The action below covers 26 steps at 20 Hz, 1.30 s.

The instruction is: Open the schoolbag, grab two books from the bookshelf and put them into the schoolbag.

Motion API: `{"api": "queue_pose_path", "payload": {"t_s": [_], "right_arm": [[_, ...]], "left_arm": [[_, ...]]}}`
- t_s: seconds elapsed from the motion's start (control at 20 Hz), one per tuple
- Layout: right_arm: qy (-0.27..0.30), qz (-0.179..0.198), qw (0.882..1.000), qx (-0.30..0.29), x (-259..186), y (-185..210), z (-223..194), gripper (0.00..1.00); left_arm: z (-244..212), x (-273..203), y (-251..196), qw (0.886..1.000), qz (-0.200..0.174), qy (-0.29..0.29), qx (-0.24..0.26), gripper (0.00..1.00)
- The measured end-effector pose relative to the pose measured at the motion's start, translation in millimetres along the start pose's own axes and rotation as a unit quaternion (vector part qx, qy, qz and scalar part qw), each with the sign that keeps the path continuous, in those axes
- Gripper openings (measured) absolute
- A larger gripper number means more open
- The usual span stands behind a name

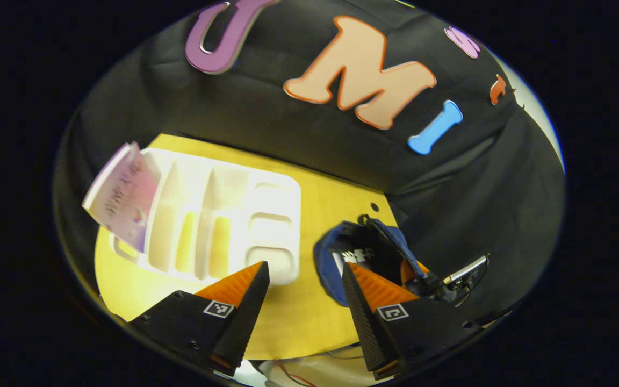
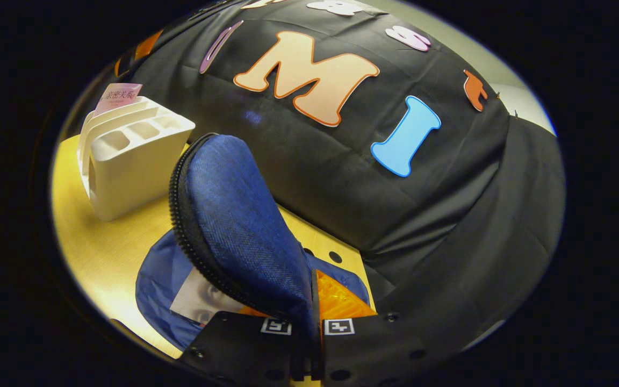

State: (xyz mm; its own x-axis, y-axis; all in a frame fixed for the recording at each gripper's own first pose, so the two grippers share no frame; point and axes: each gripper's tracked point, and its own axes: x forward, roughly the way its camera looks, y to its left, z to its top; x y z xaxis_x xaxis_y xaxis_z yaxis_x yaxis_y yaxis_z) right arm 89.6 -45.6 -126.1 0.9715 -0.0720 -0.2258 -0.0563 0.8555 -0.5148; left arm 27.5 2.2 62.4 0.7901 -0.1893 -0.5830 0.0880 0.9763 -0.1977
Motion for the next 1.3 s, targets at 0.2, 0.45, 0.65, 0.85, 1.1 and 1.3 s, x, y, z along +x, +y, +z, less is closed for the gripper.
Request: {"api": "queue_pose_path", "payload": {"t_s": [0.2, 0.45, 0.65, 0.85, 1.1, 1.3], "right_arm": [[0.017, -0.008, 1.000, 0.007, 2.7, 6.6, -2.0, 0.06], [0.034, -0.018, 0.999, 0.001, 5.4, 10.9, -1.9, 0.06], [0.046, -0.025, 0.999, -0.008, 7.4, 18.9, -2.4, 0.06], [0.058, -0.033, 0.998, -0.010, 7.2, 23.2, -2.3, 0.06], [0.067, -0.039, 0.997, -0.019, 5.6, 26.4, -1.5, 0.06], [0.070, -0.036, 0.997, -0.025, 8.8, 28.9, -3.2, 0.06]], "left_arm": [[44.2, -48.2, 78.4, 0.997, 0.076, -0.032, 0.004, 0.81], [70.1, -73.3, 171.7, 0.989, 0.145, -0.034, -0.008, 0.81], [64.1, -53.2, 231.3, 0.985, 0.169, -0.009, -0.042, 0.81], [49.9, -24.9, 270.7, 0.983, 0.170, 0.026, -0.064, 0.81], [44.8, 3.5, 283.5, 0.983, 0.156, 0.063, -0.071, 0.81], [39.4, 15.8, 286.3, 0.983, 0.144, 0.099, -0.056, 0.66]]}}
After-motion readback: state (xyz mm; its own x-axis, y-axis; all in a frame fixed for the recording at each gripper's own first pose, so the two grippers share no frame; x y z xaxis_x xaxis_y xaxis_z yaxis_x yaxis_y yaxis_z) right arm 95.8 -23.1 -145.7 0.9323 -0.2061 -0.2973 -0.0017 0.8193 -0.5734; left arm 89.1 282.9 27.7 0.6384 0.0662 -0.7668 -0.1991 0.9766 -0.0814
